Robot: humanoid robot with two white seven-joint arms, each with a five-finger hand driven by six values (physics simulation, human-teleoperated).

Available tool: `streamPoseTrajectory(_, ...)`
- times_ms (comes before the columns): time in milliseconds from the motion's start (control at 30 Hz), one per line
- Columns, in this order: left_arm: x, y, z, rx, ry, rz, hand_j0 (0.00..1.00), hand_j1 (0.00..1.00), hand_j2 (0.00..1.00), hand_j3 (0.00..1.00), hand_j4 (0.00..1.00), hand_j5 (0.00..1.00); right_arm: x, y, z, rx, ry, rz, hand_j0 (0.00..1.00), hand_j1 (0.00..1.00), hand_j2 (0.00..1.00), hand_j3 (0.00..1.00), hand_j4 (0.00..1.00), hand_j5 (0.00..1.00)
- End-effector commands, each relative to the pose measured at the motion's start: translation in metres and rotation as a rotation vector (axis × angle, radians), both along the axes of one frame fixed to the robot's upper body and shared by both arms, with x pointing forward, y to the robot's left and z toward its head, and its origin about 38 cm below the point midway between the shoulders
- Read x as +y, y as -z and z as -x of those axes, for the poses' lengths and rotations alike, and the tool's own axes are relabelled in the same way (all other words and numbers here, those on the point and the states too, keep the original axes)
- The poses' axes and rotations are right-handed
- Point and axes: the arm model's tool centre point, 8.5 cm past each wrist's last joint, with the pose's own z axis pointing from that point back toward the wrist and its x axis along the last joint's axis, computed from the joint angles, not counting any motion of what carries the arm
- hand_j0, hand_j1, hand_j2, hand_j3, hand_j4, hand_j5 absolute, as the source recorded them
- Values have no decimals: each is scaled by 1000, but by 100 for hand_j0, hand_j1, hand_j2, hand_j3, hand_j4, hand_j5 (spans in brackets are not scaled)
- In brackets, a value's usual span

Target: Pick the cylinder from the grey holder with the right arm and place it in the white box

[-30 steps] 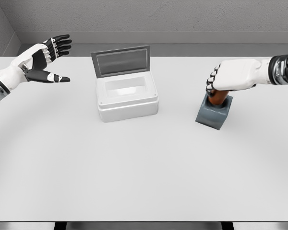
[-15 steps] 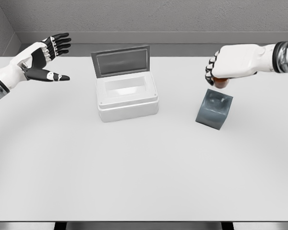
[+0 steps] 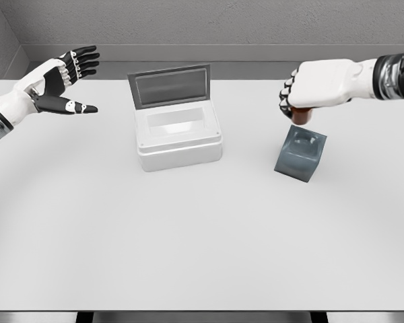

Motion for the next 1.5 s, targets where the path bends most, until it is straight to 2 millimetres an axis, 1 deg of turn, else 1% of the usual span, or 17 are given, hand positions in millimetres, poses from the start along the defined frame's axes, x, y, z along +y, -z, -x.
streamPoseTrajectory(0, 0, -1, 0, -1, 0, 5, 100, 100, 100, 100, 100, 100, 3, 0, -1, 0, -2, -7, 50, 50, 50, 50, 50, 50)
streamPoseTrajectory(33, 0, -1, 0, -1, 0, 7, 100, 100, 100, 100, 100, 100, 3, -1, -1, 0, -2, -9, 50, 50, 50, 50, 50, 50)
streamPoseTrajectory(100, 0, -1, 0, -1, 0, 5, 100, 100, 100, 100, 100, 100, 11, 0, -3, 3, -16, -17, 50, 50, 50, 50, 50, 50)
streamPoseTrajectory(167, 0, -1, 0, -1, 0, 5, 100, 100, 100, 100, 100, 100, 10, 0, -4, 4, -11, -19, 50, 50, 50, 50, 50, 50)
streamPoseTrajectory(233, 0, -1, 0, -1, 0, 7, 100, 100, 100, 100, 100, 100, 16, 0, -5, 3, -21, -24, 50, 50, 50, 50, 50, 50)
streamPoseTrajectory(333, 1, -1, 0, -2, -1, 8, 100, 100, 100, 100, 100, 100, 20, 2, -11, 10, -17, -34, 50, 50, 50, 50, 50, 50)
streamPoseTrajectory(433, 0, -1, 0, -1, 0, 7, 100, 100, 100, 100, 100, 100, 25, -2, -17, 7, -17, -46, 50, 50, 50, 50, 50, 50)
streamPoseTrajectory(667, -1, -1, 0, -2, 4, 8, 100, 100, 100, 100, 100, 100, 43, -1, -22, 14, -38, -67, 50, 50, 50, 50, 50, 50)
streamPoseTrajectory(767, -2, -2, 0, -4, 6, 9, 100, 100, 100, 100, 100, 100, 44, 0, -26, 19, -32, -72, 50, 50, 50, 50, 50, 50)
streamPoseTrajectory(867, -2, -1, 1, -3, 5, 8, 100, 100, 100, 100, 100, 100, 56, -1, -30, 21, -45, -85, 50, 50, 50, 50, 50, 50)
streamPoseTrajectory(933, -1, -1, 1, -5, 4, 7, 100, 100, 100, 100, 100, 100, 59, 0, -30, 22, -50, -87, 50, 50, 50, 50, 50, 50)
streamPoseTrajectory(967, -1, -1, 1, -4, 5, 7, 100, 100, 100, 100, 100, 100, 66, -1, -30, 21, -64, -93, 50, 50, 50, 50, 50, 50)
streamPoseTrajectory(1100, -2, -1, 2, -7, 8, 10, 100, 100, 100, 100, 100, 100, 75, 0, -32, 27, -73, -102, 50, 50, 50, 50, 50, 50)
streamPoseTrajectory(1200, -2, -2, 2, -8, 7, 9, 100, 100, 100, 100, 100, 100, 84, 3, -36, 40, -77, -114, 50, 50, 50, 50, 50, 50)
streamPoseTrajectory(1400, 0, 0, 3, -4, 5, 4, 100, 100, 100, 100, 100, 100, 93, 3, -47, 49, -62, -128, 50, 50, 50, 50, 50, 50)
streamPoseTrajectory(1467, 1, -2, 2, -6, 3, 4, 100, 100, 100, 100, 100, 100, 100, 4, -51, 56, -62, -135, 49, 49, 49, 49, 49, 49)
